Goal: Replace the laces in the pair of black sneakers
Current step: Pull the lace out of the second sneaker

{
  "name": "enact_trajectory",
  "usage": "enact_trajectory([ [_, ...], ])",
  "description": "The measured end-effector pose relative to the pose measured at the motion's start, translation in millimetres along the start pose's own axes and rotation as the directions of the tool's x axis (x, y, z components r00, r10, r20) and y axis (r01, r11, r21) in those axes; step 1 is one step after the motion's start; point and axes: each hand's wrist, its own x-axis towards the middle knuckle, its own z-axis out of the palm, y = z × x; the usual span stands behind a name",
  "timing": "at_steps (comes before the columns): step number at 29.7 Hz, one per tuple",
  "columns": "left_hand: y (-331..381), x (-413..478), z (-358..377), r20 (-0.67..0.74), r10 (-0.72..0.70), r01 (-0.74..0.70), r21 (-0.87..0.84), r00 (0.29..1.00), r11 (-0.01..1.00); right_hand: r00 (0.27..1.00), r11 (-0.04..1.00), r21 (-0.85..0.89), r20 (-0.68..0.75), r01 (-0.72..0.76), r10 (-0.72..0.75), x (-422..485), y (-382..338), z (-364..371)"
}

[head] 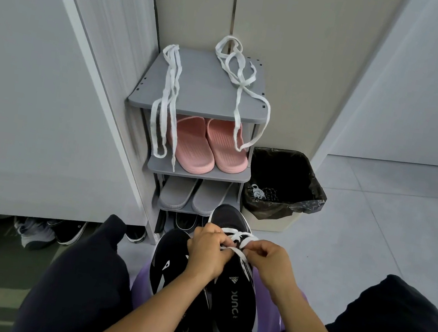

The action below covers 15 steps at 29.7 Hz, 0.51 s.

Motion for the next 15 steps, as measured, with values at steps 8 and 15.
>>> enact_trajectory([
  [8,-2.3,3.5,5.9,-0.02,-0.062,0.059,-0.119,0.998,0.991,1.0,0.992,0.125,0.015,0.01,-0.012,-2.2,1.7,0.2],
  [15,-4.7,-1.0,8.8,-0.148,0.173,-0.165,0.062,0.974,0.984,0.999,0.994,0.108,0.026,0.022,-0.025,-0.3,0.5,-0.7],
])
